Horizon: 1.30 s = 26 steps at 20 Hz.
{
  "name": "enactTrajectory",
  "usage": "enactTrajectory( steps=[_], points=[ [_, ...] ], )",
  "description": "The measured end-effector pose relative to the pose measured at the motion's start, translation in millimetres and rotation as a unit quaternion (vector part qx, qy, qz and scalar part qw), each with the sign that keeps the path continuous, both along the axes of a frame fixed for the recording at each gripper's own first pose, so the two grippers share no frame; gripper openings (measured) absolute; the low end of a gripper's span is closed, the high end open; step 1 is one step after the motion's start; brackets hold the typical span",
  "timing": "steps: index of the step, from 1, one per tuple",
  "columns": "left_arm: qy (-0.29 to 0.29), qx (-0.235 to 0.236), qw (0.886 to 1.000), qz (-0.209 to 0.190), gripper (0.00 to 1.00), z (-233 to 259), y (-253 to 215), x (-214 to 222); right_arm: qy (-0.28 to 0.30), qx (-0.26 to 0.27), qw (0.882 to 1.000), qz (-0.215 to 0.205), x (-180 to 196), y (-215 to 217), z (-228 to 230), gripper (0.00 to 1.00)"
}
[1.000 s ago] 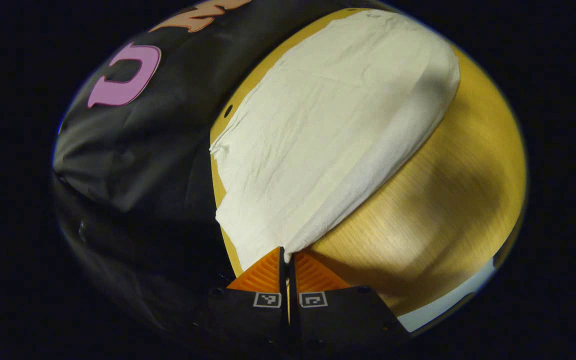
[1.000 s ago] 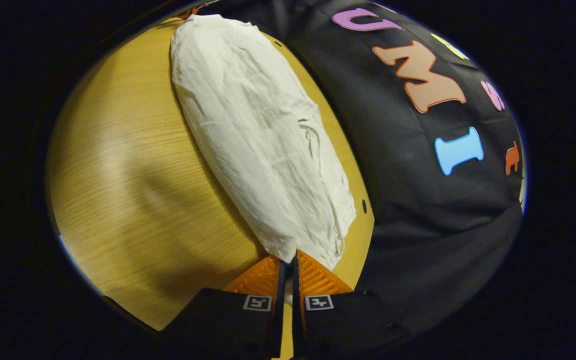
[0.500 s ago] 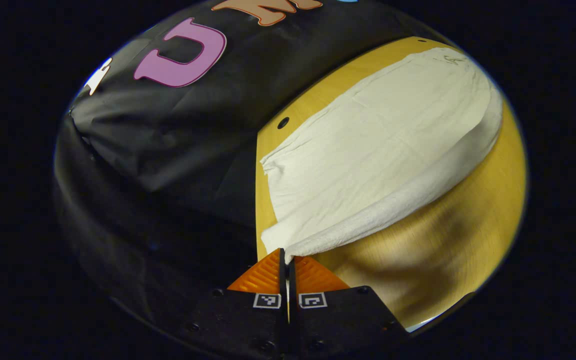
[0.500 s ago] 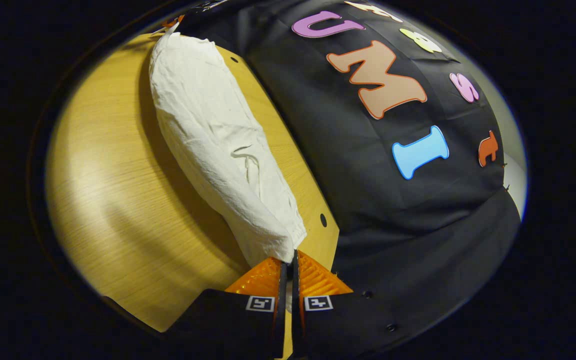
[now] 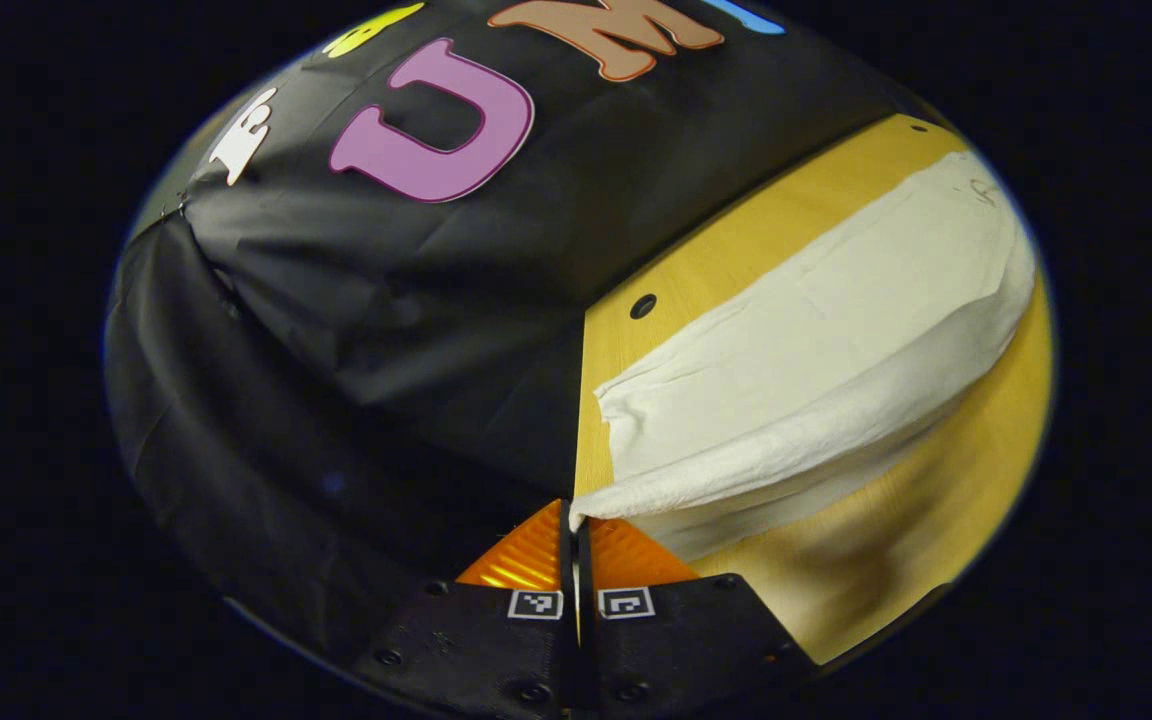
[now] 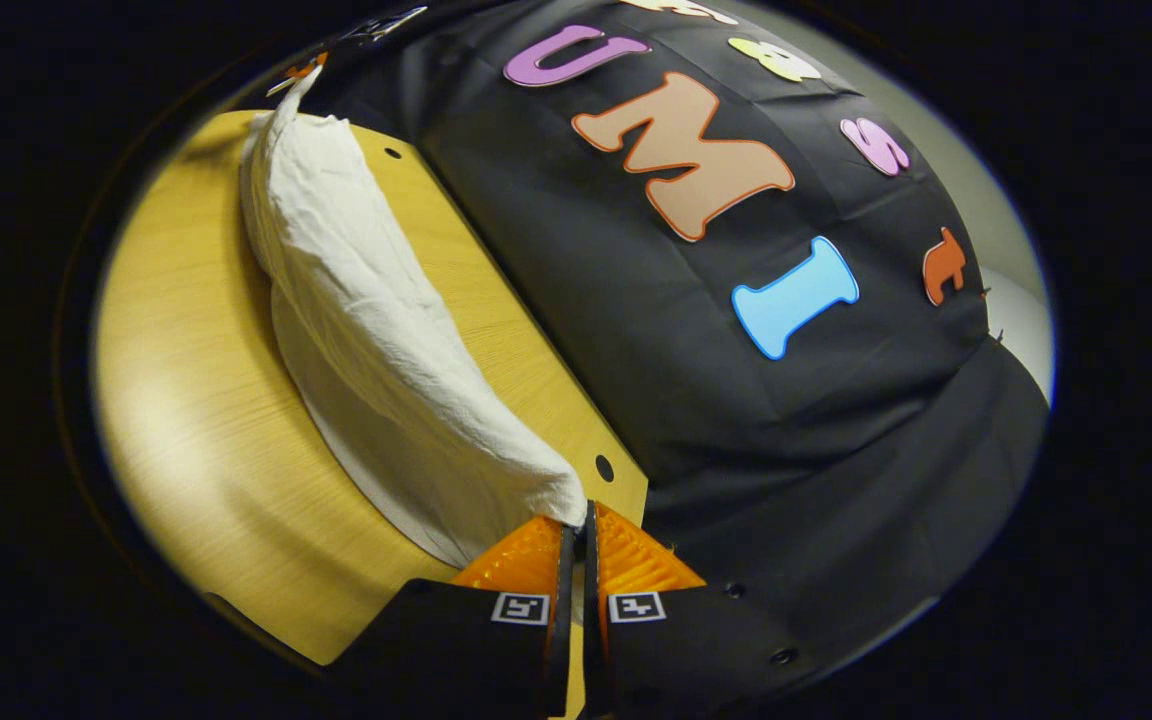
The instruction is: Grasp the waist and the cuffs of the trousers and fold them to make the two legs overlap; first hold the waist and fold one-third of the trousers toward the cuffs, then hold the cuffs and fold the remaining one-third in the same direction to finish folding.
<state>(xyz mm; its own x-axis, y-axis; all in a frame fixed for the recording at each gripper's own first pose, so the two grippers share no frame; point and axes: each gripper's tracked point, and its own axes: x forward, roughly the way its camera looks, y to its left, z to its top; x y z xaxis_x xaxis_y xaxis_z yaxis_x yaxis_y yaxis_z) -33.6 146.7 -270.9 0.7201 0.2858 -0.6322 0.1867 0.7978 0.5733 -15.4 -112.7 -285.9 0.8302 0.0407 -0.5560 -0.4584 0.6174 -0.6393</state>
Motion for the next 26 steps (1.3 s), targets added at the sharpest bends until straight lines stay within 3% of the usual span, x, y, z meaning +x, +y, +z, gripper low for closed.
enactTrajectory(
  steps=[6,12,17,22,25,26],
  points=[
    [-0.019,-0.053,0.998,0.002,0.0,-8.5,-4.9,59.4,-0.014,-0.027,0.999,-0.029,37.0,12.9,5.9,0.07],
    [-0.011,-0.069,0.998,-0.002,0.0,-41.8,-12.4,102.0,0.004,-0.041,0.998,-0.045,68.4,21.5,-32.0,0.08],
    [0.004,-0.077,0.997,-0.002,0.0,-76.4,-26.2,121.5,0.028,-0.037,0.997,-0.055,93.6,33.3,-80.1,0.1],
    [0.018,-0.104,0.994,0.012,0.0,-104.6,-31.4,127.4,0.074,-0.012,0.991,-0.107,99.4,34.3,-125.9,0.06],
    [0.028,-0.13,0.991,0.017,0.0,-115.0,-36.5,124.3,0.091,0.008,0.987,-0.133,99.7,37.9,-139.2,0.11],
    [0.031,-0.145,0.989,0.017,0.14,-117.7,-45.8,122.7,0.095,0.021,0.986,-0.137,96.6,40.9,-138.6,0.11]
  ],
)
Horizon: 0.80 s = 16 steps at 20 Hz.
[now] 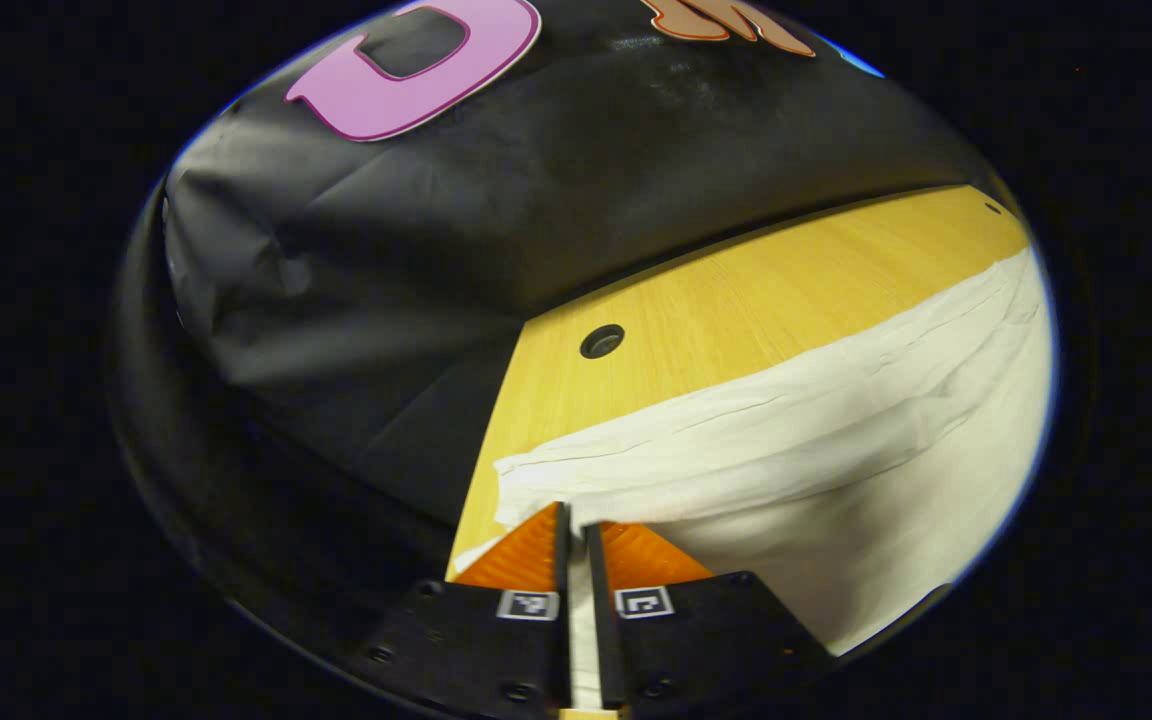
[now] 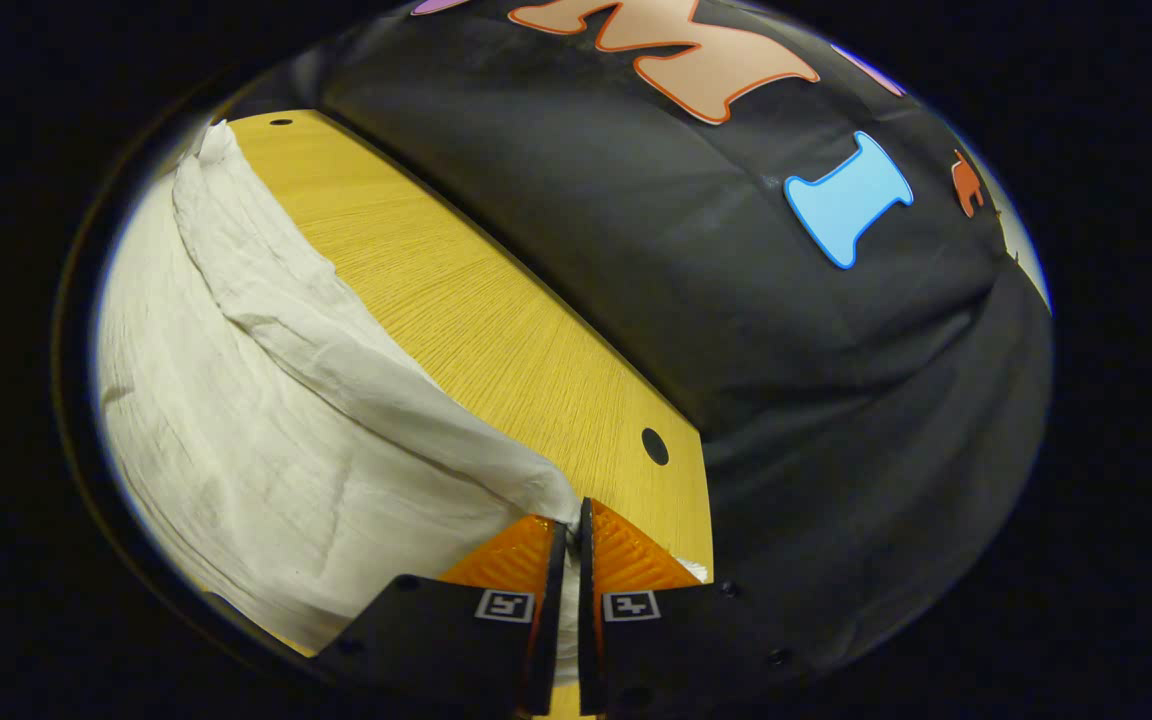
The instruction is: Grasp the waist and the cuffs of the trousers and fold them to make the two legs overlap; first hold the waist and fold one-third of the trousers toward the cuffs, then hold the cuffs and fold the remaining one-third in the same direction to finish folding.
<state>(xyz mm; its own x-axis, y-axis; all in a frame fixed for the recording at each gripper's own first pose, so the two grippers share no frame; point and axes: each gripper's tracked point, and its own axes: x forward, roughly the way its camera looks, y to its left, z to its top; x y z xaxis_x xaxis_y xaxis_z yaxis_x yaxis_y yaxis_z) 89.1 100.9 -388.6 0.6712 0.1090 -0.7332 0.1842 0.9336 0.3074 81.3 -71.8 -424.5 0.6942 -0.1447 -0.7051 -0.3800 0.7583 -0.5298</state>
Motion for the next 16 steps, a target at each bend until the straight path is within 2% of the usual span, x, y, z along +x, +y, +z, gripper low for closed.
enactTrajectory(
  steps=[3,4,6,9,15,16],
  points=[
    [-0.018,-0.043,0.999,0.007,1.0,15.3,-25.4,3.4,0.0,0.04,0.999,-0.021,-4.9,8.4,8.1,1.0],
    [-0.032,-0.051,0.998,0.011,0.96,24.3,-25.4,3.3,-0.005,0.054,0.998,-0.034,-8.0,8.4,14.0,0.98],
    [-0.059,-0.073,0.996,0.014,0.95,45.9,-38.5,5.4,-0.016,0.084,0.994,-0.068,-15.6,4.7,26.2,0.98],
    [-0.096,-0.119,0.988,0.012,0.95,86.2,-67.2,-5.7,-0.032,0.14,0.982,-0.126,-28.0,-4.1,38.2,0.98],
    [-0.129,-0.194,0.972,0.018,0.95,136.2,-100.5,-35.2,-0.022,0.184,0.96,-0.212,-66.5,-39.4,35.8,0.97],
    [-0.131,-0.197,0.971,0.018,0.95,141.3,-99.0,-38.9,-0.018,0.19,0.954,-0.23,-71.6,-44.1,31.3,1.0]
  ],
)
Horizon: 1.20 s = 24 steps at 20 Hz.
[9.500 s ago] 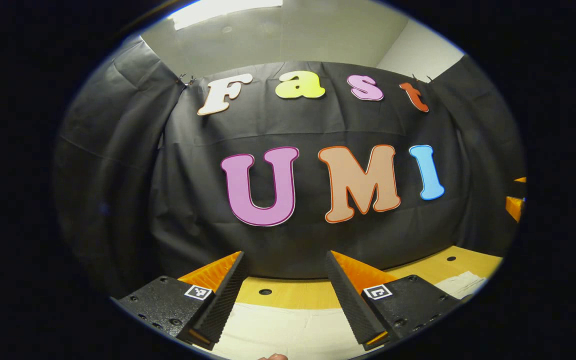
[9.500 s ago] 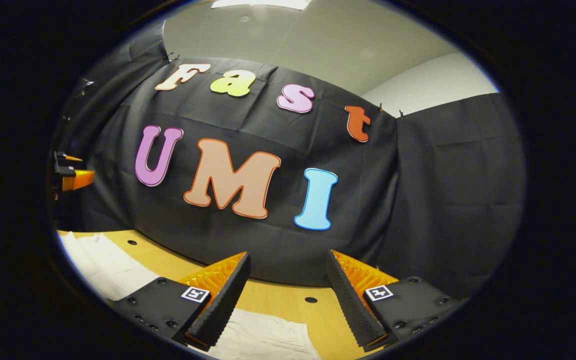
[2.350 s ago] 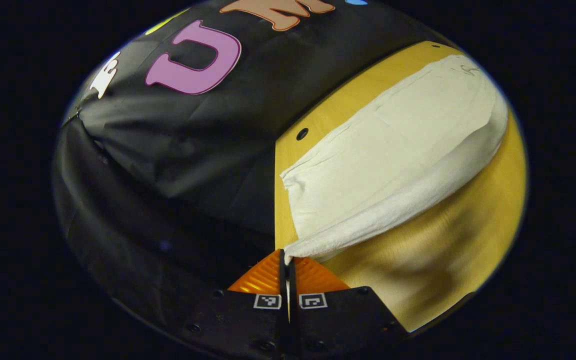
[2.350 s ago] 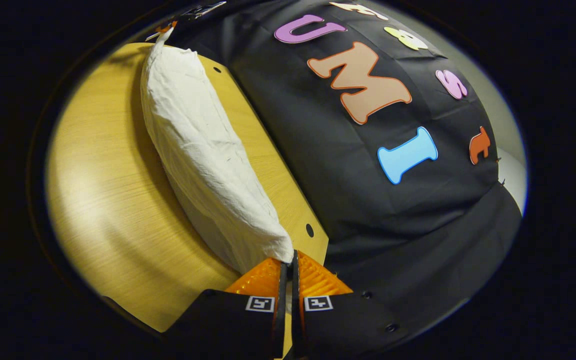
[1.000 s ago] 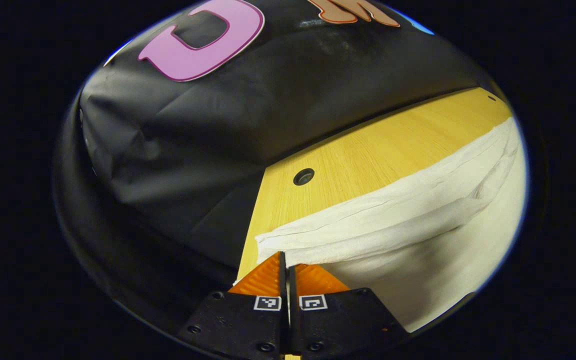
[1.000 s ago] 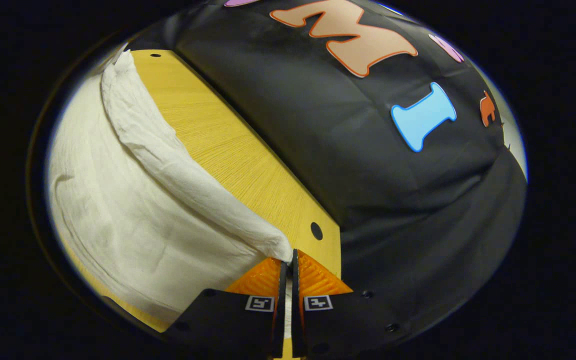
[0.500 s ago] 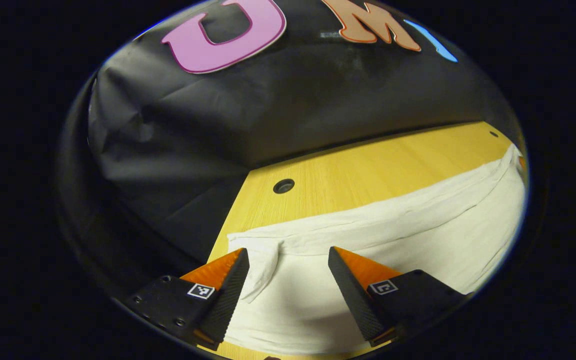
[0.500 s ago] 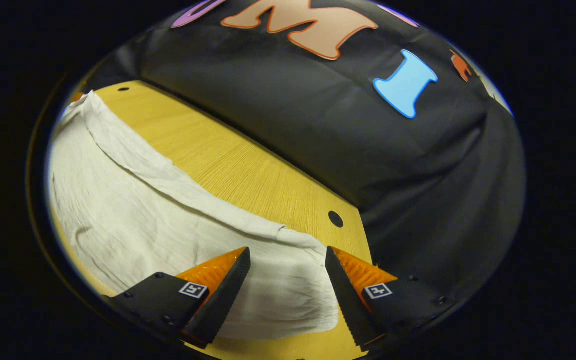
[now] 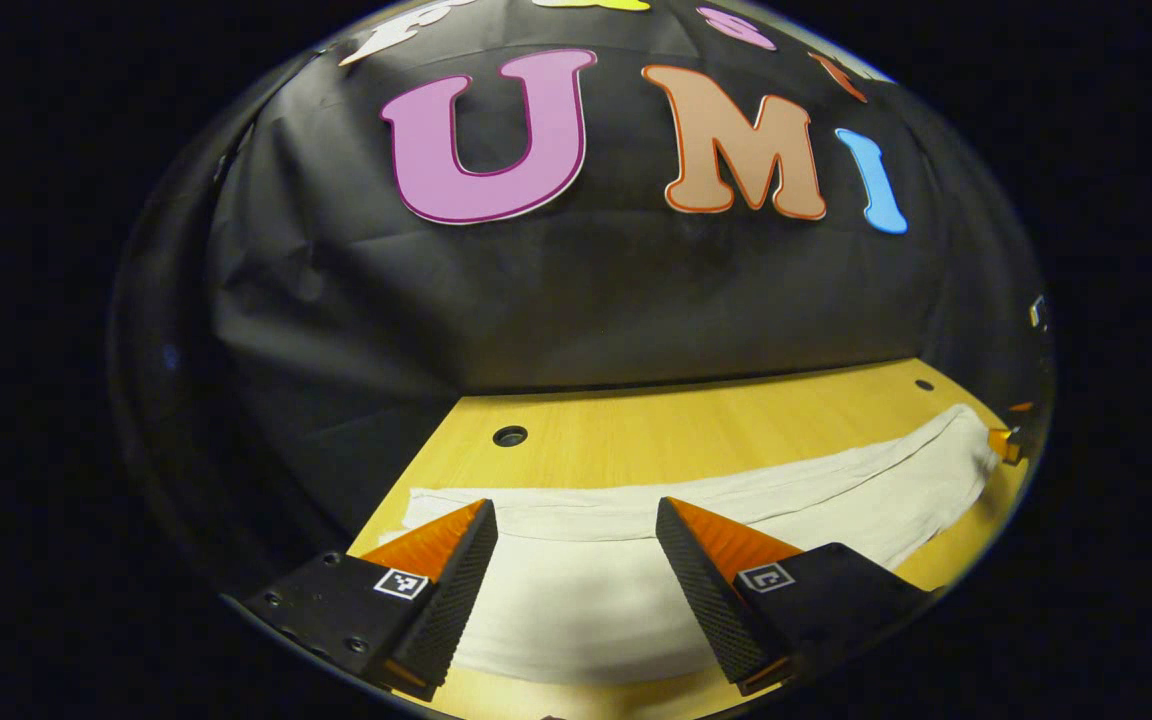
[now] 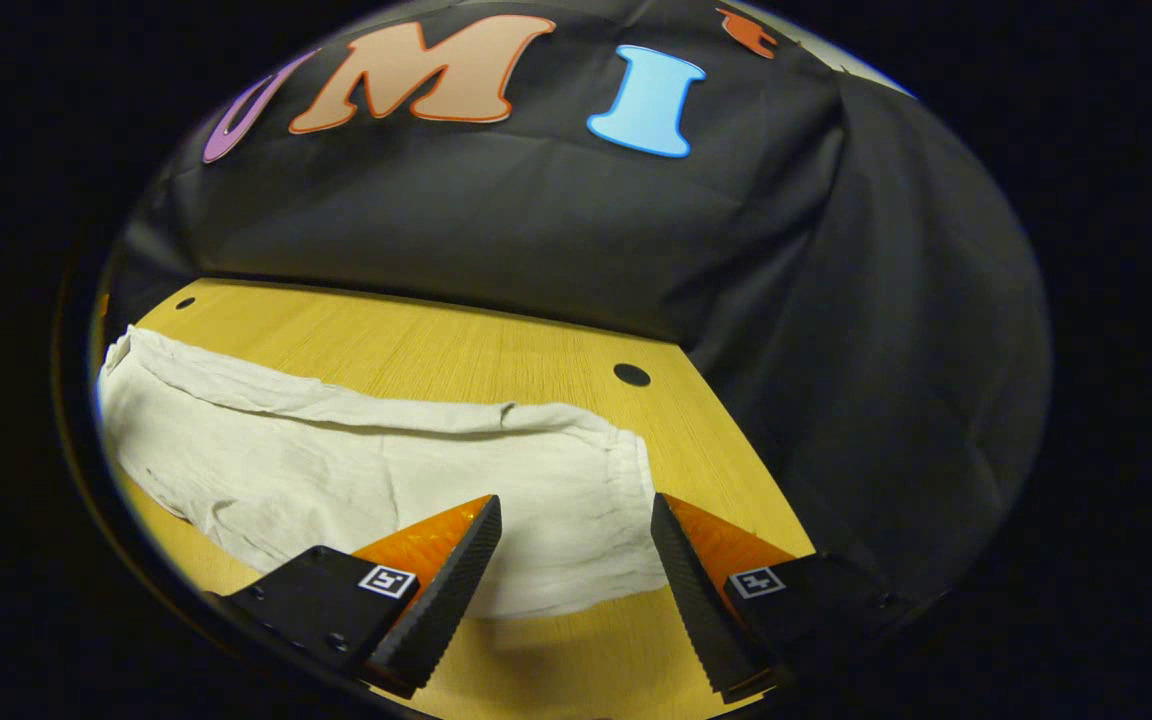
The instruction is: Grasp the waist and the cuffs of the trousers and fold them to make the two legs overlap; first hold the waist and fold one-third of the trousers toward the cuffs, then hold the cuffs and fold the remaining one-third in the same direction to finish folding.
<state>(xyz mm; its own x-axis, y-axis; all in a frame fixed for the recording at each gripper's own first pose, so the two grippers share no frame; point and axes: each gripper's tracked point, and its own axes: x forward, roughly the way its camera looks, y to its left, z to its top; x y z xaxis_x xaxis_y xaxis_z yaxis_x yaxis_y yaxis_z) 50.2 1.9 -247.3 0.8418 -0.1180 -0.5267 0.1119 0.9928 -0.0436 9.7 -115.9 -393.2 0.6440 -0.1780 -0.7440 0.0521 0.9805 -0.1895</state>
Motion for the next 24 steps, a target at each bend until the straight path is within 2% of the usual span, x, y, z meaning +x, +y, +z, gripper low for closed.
enactTrajectory(
  steps=[4,7,8,10,13,15,16,17,21,24],
  points=[
    [-0.009,0.022,1.0,0.005,0.95,10.6,11.2,-6.3,0.015,0.046,0.996,-0.069,-18.6,-19.9,-12.8,0.98],
    [-0.007,0.021,1.0,0.008,0.96,12.6,14.1,-10.6,0.023,0.096,0.986,-0.135,-25.0,-28.2,-25.3,0.98],
    [-0.005,0.02,1.0,0.01,0.96,12.1,14.0,-11.9,0.028,0.114,0.98,-0.159,-26.7,-30.8,-31.1,1.0],
    [-0.001,0.021,1.0,0.012,0.96,11.3,13.4,-14.5,0.04,0.155,0.965,-0.209,-28.1,-33.7,-47.2,0.99],
    [-0.001,0.023,1.0,0.013,0.96,13.4,14.3,-16.6,0.044,0.2,0.94,-0.274,-26.1,-34.2,-55.2,0.92],
    [-0.001,0.026,1.0,0.017,0.96,14.2,16.8,-18.4,0.04,0.211,0.93,-0.297,-25.5,-37.5,-54.4,0.92],
    [0.0,0.025,1.0,0.018,0.96,14.1,18.0,-19.8,0.038,0.21,0.93,-0.3,-25.5,-39.5,-53.5,0.96],
    [0.001,0.024,0.999,0.022,0.96,13.9,18.9,-21.3,0.04,0.209,0.929,-0.303,-26.1,-40.0,-53.0,0.92],
    [0.005,0.023,0.999,0.031,0.96,11.7,22.0,-24.6,0.044,0.2,0.924,-0.322,-28.0,-39.7,-56.2,0.84],
    [0.002,0.025,0.999,0.03,0.96,10.9,22.8,-25.6,0.047,0.198,0.915,-0.348,-31.6,-40.7,-57.6,0.86]
  ],
)
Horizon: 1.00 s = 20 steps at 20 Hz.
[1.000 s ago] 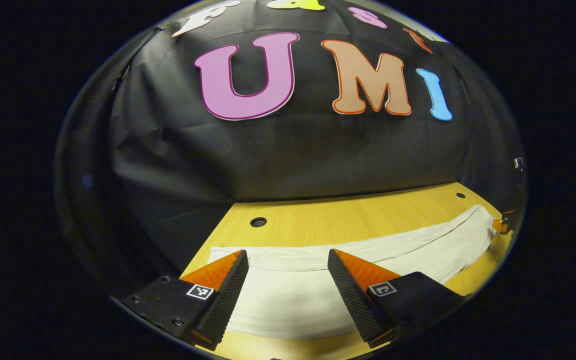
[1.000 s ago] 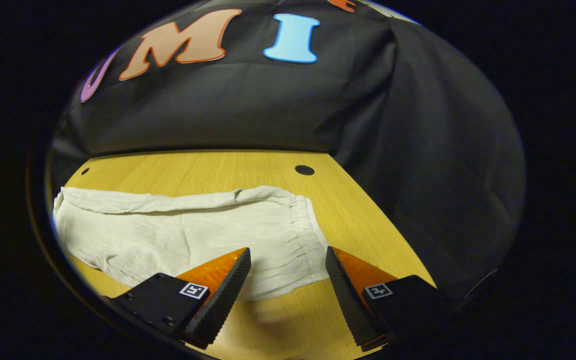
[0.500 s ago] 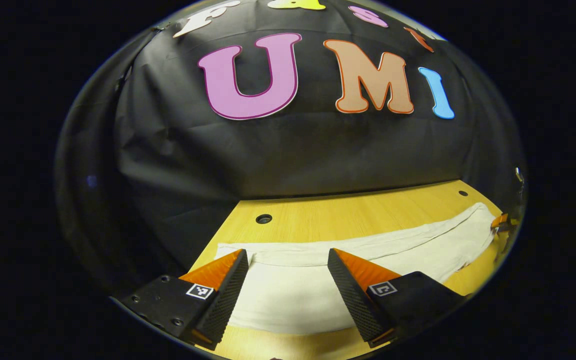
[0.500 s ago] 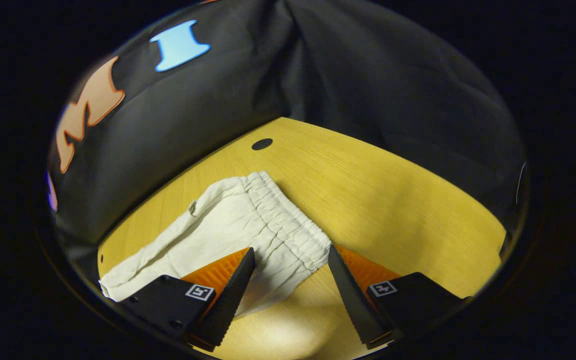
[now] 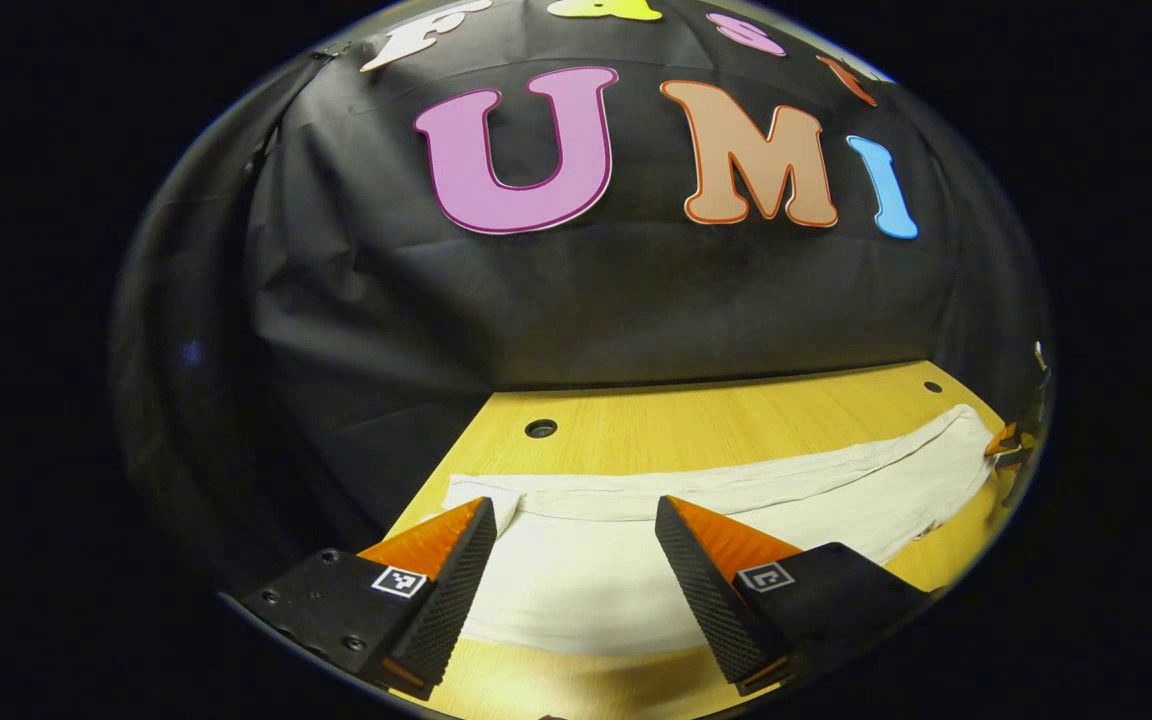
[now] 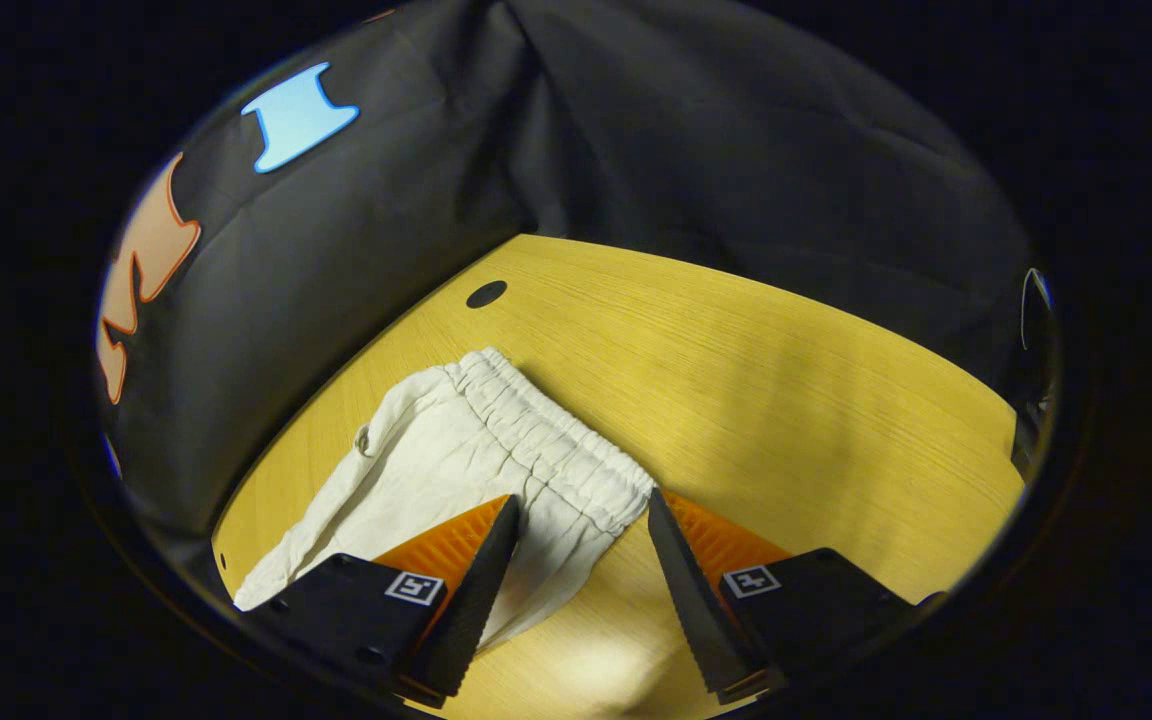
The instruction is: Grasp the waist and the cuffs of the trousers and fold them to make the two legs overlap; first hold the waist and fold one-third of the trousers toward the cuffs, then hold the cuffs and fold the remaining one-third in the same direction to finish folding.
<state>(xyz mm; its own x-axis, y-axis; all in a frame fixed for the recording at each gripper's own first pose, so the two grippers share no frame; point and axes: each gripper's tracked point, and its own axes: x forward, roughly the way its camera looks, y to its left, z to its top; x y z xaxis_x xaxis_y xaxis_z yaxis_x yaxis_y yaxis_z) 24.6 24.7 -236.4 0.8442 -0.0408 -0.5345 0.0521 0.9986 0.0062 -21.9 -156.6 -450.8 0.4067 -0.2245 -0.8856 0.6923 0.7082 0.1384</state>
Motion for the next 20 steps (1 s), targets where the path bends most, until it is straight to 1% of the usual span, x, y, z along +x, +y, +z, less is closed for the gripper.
enactTrajectory(
  steps=[1,2,4,5,6,8,9,10,11,12,14,15,18,20],
  points=[
    [0.001,-0.001,1.0,0.0,0.96,-0.5,0.4,-0.6,0.001,-0.005,1.0,-0.001,0.0,-0.1,-0.6,0.81],
    [0.002,-0.002,1.0,0.0,0.96,-1.4,-0.1,-1.5,0.007,-0.005,1.0,0.002,-0.4,0.6,-3.2,0.81],
    [0.003,-0.005,1.0,0.0,0.96,-3.6,-0.7,-1.4,0.011,-0.001,1.0,0.009,-1.9,-0.7,-2.9,0.7],
    [0.004,-0.006,1.0,0.0,0.96,-4.0,-0.9,-1.6,0.009,0.009,1.0,0.011,-0.1,3.3,-3.1,0.59],
    [0.005,-0.008,1.0,-0.001,0.96,-5.0,-1.4,-0.2,0.008,0.032,0.999,0.008,1.0,8.3,-4.6,0.46],
    [0.007,-0.009,1.0,-0.004,0.96,-6.2,-2.4,1.0,-0.003,0.071,0.997,-0.012,3.4,9.4,-3.2,0.15],
    [0.008,-0.01,1.0,-0.005,0.96,-5.4,-2.6,1.6,-0.007,0.078,0.997,-0.028,3.4,4.4,-2.3,0.18],
    [0.007,-0.01,1.0,-0.006,0.96,-4.6,-3.4,2.6,-0.007,0.089,0.996,-0.031,5.0,3.0,0.8,0.06],
    [0.005,-0.01,1.0,-0.007,0.96,-3.5,-3.3,3.1,-0.018,0.083,0.996,-0.038,6.3,-1.6,7.9,0.06],
    [0.004,-0.009,1.0,-0.007,0.96,-2.3,-3.8,3.6,-0.022,0.075,0.996,-0.035,6.5,-8.0,13.5,0.05],
    [0.003,-0.007,1.0,-0.011,0.96,-1.6,-4.6,3.0,-0.018,0.039,0.999,-0.017,7.8,-23.6,23.6,0.05],
    [0.002,-0.006,1.0,-0.012,0.96,-0.7,-4.5,3.2,-0.024,0.031,0.999,-0.013,11.7,-30.1,32.1,0.05],
    [-0.003,-0.008,1.0,-0.015,0.96,-1.3,-5.2,4.6,-0.057,0.034,0.998,-0.015,16.7,-40.7,65.3,0.05],
    [-0.002,-0.011,1.0,-0.017,0.96,-0.9,-5.7,4.6,-0.078,0.031,0.996,0.007,23.5,-40.8,74.9,0.05]
  ],
)
